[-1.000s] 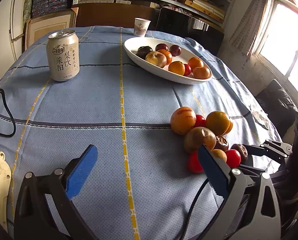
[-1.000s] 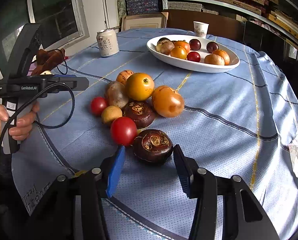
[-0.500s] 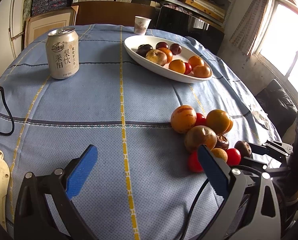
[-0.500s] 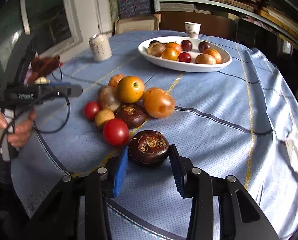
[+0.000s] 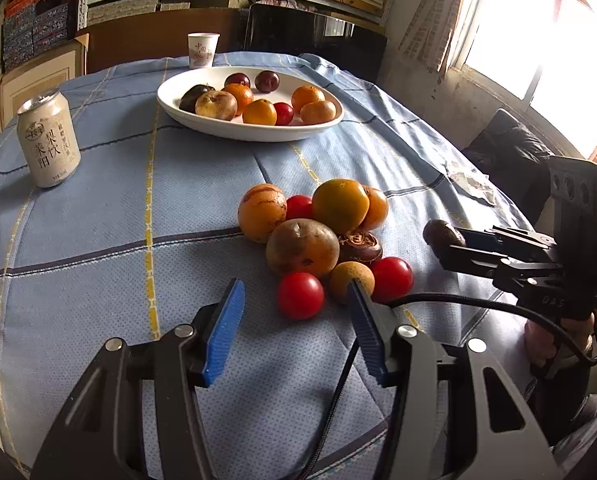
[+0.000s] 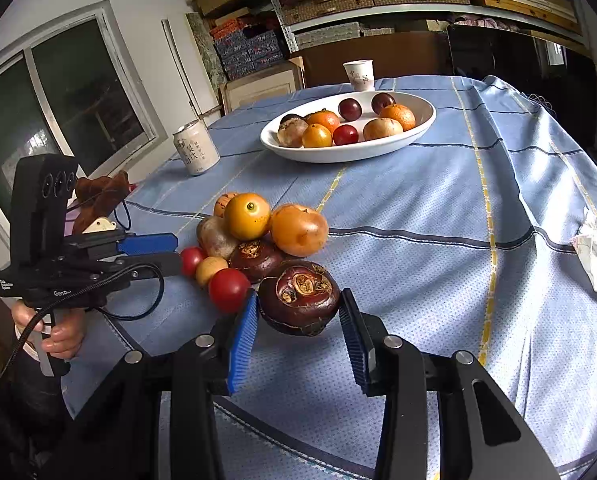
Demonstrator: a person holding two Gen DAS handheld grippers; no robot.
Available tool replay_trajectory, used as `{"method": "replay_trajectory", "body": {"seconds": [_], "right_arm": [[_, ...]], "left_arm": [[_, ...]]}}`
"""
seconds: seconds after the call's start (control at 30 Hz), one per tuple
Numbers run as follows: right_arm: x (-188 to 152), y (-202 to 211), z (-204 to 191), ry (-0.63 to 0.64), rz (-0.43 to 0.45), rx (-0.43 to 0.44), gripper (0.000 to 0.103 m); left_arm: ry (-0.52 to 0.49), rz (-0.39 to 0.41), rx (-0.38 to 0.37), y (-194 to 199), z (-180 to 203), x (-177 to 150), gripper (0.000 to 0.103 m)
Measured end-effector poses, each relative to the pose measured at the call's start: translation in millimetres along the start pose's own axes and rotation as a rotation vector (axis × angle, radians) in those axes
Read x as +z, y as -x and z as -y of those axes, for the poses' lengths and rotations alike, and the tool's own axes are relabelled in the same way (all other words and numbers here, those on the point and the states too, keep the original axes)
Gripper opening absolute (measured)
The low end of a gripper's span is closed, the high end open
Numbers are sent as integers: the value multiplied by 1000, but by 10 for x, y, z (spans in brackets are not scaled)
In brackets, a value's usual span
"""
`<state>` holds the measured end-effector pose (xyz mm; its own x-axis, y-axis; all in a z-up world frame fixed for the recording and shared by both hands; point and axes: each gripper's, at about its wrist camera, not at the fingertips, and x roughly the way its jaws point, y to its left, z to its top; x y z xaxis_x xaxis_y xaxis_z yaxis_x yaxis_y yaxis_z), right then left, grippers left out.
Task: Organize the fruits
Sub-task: 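Grasp a red tomato with the left gripper while the right gripper holds the dark fruit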
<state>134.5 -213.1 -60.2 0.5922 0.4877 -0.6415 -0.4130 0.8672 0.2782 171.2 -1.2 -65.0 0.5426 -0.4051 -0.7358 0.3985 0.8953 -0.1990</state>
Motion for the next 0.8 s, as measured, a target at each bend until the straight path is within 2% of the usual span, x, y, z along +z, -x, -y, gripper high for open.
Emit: {"method": "replay_trajectory", "body": {"seconds": [0.07,0.17,0.23,0.67,0.8], "right_arm": [[-1,-3,-9,7,-4,-2,42],[-8,1,-17,11,-4,-3,42],[-9,1,-18,11,-4,-2,42],[-11,-18,-45,15,-11,3,42],[-8,-29,-53,14,-15,2,42]], "left_arm": [[3,-10,-5,-24,0,4,53],[11,-28,-5,-60,-17,5,46],[25,-48,-7,-116,-36,19,36],[11,-96,-17,-220,-8,48,34],[4,-95,-38,-222,3,46,25]]}}
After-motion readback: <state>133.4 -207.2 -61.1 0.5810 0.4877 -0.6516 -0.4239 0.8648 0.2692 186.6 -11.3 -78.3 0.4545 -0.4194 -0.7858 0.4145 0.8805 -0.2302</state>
